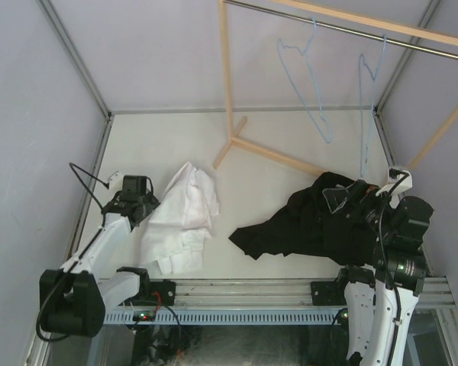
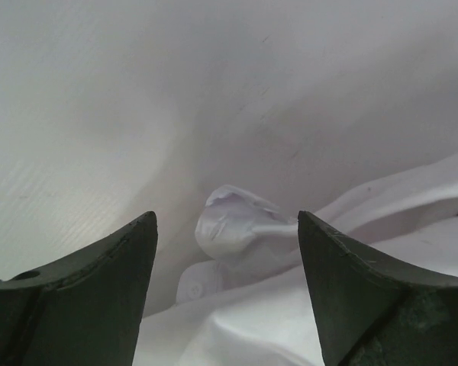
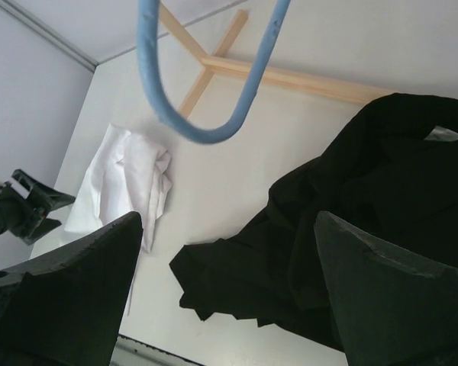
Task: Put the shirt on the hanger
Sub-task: Adjust the shirt at the center of the board.
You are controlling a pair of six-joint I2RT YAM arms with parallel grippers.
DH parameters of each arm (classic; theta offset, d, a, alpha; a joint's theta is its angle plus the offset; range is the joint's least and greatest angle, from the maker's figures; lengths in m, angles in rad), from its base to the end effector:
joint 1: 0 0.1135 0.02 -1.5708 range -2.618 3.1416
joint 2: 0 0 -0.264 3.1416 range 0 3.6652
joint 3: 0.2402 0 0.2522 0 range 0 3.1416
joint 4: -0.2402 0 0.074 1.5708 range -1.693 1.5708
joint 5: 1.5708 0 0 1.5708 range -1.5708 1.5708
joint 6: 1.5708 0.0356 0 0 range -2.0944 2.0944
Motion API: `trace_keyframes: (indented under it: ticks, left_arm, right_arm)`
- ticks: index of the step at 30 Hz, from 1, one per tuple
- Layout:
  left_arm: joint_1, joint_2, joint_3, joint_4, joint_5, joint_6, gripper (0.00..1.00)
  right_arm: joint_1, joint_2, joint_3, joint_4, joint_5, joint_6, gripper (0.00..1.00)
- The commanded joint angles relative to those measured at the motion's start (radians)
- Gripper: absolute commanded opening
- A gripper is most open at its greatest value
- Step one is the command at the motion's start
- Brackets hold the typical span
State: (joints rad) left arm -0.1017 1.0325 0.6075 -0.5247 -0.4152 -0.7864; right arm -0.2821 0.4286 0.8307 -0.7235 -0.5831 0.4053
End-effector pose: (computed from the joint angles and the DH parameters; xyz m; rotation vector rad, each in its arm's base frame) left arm 0.1950 -0.0055 0.2072 -0.9618 2.2140 0.1260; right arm 0.0825 -0.0035 0.3415 0.2456 1.8696 0.6339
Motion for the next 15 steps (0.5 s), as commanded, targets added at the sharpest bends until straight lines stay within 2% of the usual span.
trace_keyframes:
  ticks: [1, 4, 8, 13, 15]
  left_arm:
    - [0.004, 0.076, 0.018, 0.107, 0.012, -0.017, 0.76]
    - [0.004, 0.120, 0.017, 0.143, 0.012, -0.015, 0.68]
    - [0.004, 0.172, 0.042, 0.151, -0.035, -0.009, 0.49]
    - [0.004, 0.188, 0.091, 0.140, -0.040, -0.005, 0.03]
    - [0.000, 0.164, 0.120, 0.117, -0.028, 0.000, 0.00]
  right_arm:
    - [0.010, 0.003, 0.001, 0.005, -0.047, -0.021, 0.94]
    - [0.030, 0.021, 0.011, 0.009, -0.068, -0.040, 0.94]
    - [0.096, 0.035, 0.044, -0.020, -0.031, -0.085, 0.93]
    - [0.129, 0.029, 0.060, -0.044, -0.011, -0.106, 0.93]
    - [0.130, 0.024, 0.059, -0.049, -0.009, -0.108, 0.93]
